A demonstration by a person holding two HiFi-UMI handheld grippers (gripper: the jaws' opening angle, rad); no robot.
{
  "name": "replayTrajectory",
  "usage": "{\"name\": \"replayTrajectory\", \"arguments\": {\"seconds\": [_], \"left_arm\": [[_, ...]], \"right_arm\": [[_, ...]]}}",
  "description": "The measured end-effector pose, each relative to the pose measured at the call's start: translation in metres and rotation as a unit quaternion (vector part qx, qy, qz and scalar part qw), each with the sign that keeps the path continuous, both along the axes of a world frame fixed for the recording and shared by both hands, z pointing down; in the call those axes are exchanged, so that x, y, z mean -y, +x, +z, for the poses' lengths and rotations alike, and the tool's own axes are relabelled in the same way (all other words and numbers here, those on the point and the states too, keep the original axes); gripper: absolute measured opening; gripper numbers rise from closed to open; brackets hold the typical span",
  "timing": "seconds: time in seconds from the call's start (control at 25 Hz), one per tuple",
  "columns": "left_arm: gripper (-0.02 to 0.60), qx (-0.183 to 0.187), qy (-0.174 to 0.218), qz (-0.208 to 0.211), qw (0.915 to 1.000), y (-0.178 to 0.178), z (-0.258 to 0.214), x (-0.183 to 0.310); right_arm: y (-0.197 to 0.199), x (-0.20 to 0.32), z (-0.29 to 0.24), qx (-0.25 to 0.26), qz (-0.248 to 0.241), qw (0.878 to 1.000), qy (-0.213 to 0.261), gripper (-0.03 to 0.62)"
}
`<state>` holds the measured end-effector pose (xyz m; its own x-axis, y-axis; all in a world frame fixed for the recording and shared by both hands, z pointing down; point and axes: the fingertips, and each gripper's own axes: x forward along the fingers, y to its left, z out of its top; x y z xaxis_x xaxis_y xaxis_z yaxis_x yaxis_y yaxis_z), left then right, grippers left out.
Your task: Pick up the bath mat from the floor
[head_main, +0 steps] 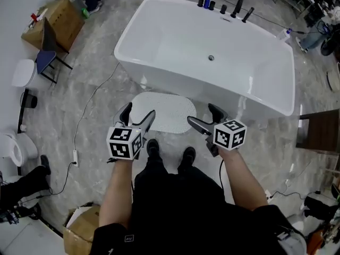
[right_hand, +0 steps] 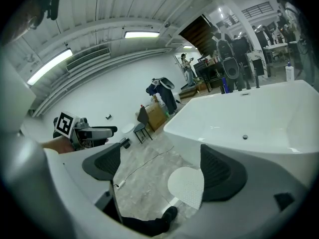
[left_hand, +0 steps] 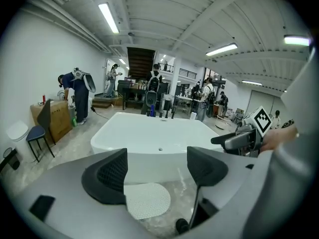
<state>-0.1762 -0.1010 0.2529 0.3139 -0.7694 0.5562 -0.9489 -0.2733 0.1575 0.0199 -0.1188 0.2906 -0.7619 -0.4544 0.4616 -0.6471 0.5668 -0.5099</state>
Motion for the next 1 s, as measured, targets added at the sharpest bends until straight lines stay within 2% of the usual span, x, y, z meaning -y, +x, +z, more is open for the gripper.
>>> {"name": "replayTrajectory", "arguments": {"seconds": [0.2,0.44,0.52,0.64,0.72,1.0], "left_arm": [[0.391,-0.017,-0.016,0.043,0.9988,-0.016,0.026,0.007],[0.393,-0.031,-0.040,0.102,0.9935,-0.051,0.055,0.015],[0.393,-0.038,-0.034,0.117,0.9918,-0.060,0.057,0.017],[0.396,-0.060,-0.016,0.117,0.9912,-0.072,0.058,0.022],[0.402,-0.068,-0.024,0.118,0.9904,-0.077,0.069,0.024],[0.422,-0.087,-0.109,0.089,0.9862,-0.098,0.146,0.021]], "right_arm": [[-0.021,-0.004,0.009,-0.036,0.033,0.999,-0.006,0.515],[-0.080,-0.005,0.030,-0.063,0.065,0.996,-0.021,0.515],[-0.099,-0.009,0.037,-0.069,0.063,0.995,-0.025,0.515],[-0.116,-0.015,0.051,-0.079,0.058,0.994,-0.041,0.515],[-0.121,-0.017,0.062,-0.085,0.062,0.993,-0.054,0.515],[-0.128,-0.033,0.119,-0.093,0.066,0.989,-0.097,0.515]]}}
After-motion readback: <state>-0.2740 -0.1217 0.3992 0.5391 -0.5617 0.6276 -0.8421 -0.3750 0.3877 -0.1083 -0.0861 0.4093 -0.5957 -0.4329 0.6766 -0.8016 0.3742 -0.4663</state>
